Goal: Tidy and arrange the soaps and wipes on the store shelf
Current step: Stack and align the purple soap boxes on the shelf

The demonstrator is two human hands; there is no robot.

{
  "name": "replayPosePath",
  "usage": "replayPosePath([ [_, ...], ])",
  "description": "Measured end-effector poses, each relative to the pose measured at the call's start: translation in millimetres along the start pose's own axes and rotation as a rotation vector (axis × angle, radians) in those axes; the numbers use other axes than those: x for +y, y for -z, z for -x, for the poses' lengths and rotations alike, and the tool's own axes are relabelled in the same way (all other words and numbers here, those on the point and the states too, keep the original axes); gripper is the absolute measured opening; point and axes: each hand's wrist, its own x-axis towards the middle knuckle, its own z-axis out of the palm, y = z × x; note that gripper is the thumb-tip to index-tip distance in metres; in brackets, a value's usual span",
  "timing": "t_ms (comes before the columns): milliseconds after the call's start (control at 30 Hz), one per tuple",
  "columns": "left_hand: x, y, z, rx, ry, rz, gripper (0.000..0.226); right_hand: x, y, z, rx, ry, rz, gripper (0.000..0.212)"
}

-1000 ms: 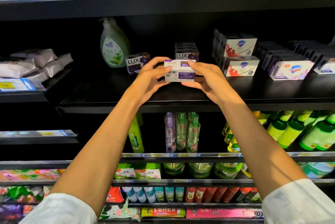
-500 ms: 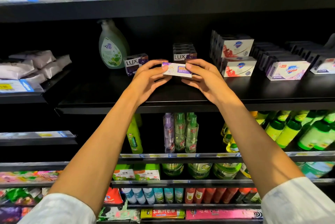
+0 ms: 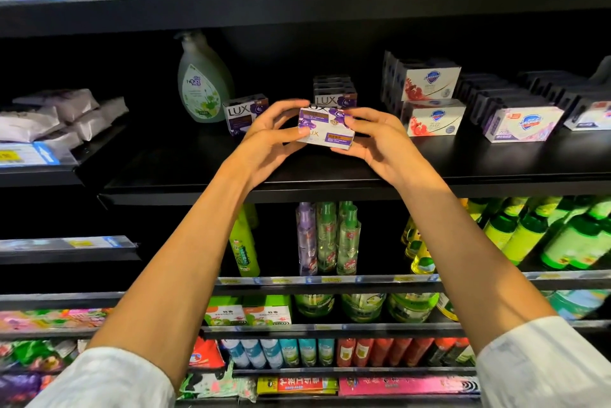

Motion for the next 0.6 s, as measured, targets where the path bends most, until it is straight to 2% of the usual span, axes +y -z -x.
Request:
replayPosePath([
  [267,-1.1,-1.4,-3.8,0.071,0.043,0.048,0.052,-0.6,-2.1,3.6,-0.053,0.040,0.061,0.032],
  [433,-0.3,-2.6,-3.3,0.122,0.038,-0.038,0.039,2.0,-4.4,2.1,-0.055,0.055,0.134,0.038],
  [600,-0.1,-0.2,-1.2,0.163,0.012,-0.137,0.044,3.6,-9.4,3.4,-0.026,0.082,0.213,0.053],
])
